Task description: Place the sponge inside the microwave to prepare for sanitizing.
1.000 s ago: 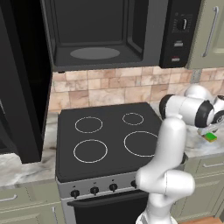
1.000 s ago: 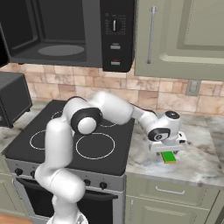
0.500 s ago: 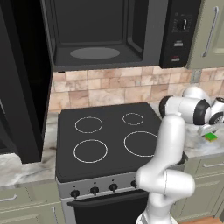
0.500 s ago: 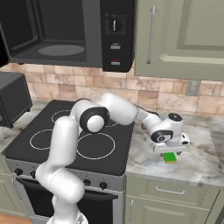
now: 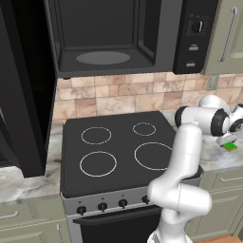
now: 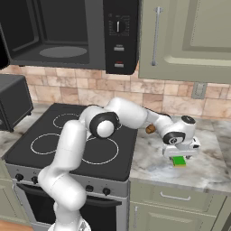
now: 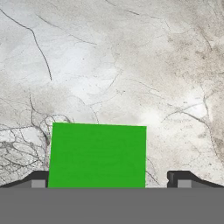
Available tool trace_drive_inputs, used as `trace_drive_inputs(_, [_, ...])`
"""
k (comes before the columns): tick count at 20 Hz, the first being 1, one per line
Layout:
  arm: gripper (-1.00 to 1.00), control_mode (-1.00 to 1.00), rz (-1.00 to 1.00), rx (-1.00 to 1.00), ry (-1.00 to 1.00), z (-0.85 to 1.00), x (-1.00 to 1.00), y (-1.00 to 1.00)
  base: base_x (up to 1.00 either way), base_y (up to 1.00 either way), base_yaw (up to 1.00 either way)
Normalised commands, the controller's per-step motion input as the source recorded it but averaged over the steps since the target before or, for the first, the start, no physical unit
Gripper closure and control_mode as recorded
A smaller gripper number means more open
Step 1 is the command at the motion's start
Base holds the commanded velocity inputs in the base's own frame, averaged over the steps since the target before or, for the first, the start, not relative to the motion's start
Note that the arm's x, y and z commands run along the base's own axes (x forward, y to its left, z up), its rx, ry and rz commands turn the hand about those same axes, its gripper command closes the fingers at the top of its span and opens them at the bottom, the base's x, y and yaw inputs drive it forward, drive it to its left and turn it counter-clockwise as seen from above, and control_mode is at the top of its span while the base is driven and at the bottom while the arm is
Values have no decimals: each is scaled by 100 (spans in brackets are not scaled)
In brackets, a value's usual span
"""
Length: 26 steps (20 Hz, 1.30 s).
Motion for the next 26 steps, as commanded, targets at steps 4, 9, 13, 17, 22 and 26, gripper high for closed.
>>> trace_drive_inputs(4, [100, -100, 0, 4, 0, -28, 0, 2, 0, 0, 0])
trace_drive_inputs(9, [100, -100, 1, 5, 0, -35, 0, 16, 0, 0, 0])
trace_drive_inputs(13, [100, -100, 2, 1, 0, -16, 0, 21, 0, 0, 0])
trace_drive_inputs(17, [100, -100, 0, 0, 0, -1, 0, 7, 0, 0, 0])
trace_drive_inputs(22, [100, -100, -2, -3, -3, 16, -28, 13, 0, 0, 0])
trace_drive_inputs(26, [100, -100, -3, -16, -7, 45, -42, 48, 0, 0, 0])
